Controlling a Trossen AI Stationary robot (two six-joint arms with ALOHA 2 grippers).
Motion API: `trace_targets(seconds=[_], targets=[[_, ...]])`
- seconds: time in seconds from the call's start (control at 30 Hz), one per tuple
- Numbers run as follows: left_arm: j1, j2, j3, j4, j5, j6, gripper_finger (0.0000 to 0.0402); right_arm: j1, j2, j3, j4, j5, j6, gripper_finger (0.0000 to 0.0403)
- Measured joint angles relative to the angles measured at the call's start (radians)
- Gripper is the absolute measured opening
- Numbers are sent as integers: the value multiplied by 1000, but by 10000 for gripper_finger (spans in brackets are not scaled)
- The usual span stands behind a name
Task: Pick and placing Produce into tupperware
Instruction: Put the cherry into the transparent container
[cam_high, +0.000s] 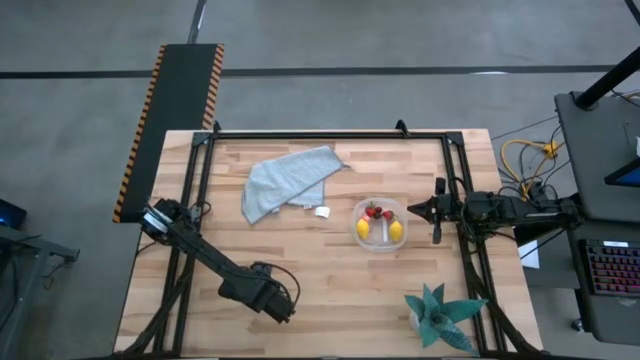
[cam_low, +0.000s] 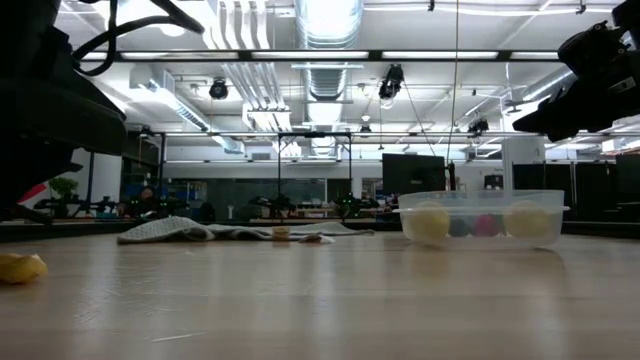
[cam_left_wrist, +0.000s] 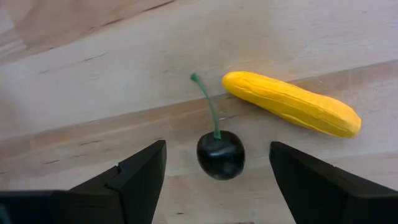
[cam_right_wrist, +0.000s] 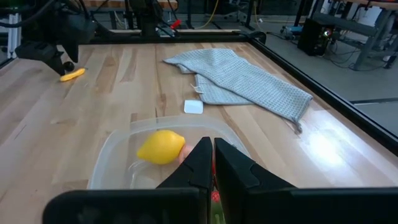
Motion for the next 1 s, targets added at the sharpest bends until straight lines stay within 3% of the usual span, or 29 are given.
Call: trace_targets(seconds=[0.2,0.73,1.0], targets=[[1,0,0,7,-1,11,246,0,0,0,0,0,0,9],[6,3,-2,30,10,82,84,0,0,0,0,0,0,9],[6,3,5,25,24,112,80,0,0,0,0,0,0,9]])
